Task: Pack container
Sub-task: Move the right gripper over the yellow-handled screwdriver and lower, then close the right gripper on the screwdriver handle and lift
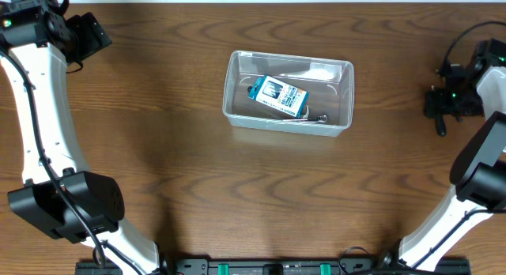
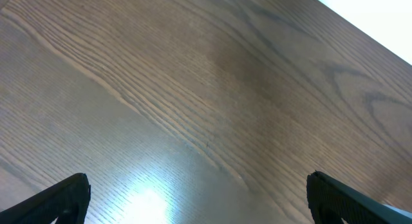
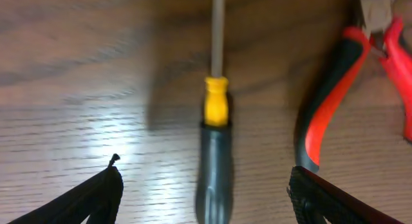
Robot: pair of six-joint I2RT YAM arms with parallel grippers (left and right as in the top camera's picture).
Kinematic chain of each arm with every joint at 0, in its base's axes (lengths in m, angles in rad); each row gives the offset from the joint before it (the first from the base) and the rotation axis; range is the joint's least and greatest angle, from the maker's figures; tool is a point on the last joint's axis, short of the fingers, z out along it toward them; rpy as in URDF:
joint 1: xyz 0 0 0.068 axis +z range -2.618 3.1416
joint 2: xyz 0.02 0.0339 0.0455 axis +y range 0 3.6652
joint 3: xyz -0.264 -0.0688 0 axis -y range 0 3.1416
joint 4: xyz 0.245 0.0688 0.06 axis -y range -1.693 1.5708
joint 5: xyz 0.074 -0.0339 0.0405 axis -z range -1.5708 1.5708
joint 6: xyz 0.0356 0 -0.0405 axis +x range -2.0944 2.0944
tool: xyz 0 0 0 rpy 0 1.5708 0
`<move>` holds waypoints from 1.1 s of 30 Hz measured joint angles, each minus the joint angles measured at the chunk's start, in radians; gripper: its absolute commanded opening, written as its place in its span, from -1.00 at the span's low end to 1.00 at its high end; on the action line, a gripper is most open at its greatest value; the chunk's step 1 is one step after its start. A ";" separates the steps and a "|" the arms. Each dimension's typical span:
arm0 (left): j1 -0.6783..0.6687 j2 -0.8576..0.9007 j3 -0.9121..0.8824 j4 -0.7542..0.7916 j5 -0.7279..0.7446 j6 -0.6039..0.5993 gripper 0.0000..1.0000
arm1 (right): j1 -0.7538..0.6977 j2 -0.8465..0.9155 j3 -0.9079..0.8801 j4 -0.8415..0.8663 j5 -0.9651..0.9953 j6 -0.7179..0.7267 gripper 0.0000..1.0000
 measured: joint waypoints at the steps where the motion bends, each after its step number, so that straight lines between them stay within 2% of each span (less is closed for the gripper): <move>1: 0.000 0.000 0.000 0.000 0.000 0.000 0.96 | -0.003 0.008 0.000 -0.001 -0.001 0.002 0.65; 14: 0.000 0.000 0.000 0.000 0.000 0.000 0.96 | -0.003 0.053 -0.005 -0.006 -0.029 0.011 0.48; 19: 0.000 0.000 0.000 0.000 0.000 0.000 0.96 | -0.003 0.053 -0.005 -0.009 -0.029 0.016 0.16; 23: 0.000 0.000 0.000 0.000 0.000 0.000 0.96 | -0.003 0.057 -0.005 -0.010 -0.029 0.023 0.01; 27: 0.000 0.000 0.000 0.000 0.000 0.000 0.96 | -0.003 0.060 -0.005 -0.012 -0.029 0.024 -0.24; 33: 0.000 0.000 0.000 0.000 0.000 0.000 0.96 | -0.003 0.060 -0.005 -0.023 -0.029 0.027 -0.36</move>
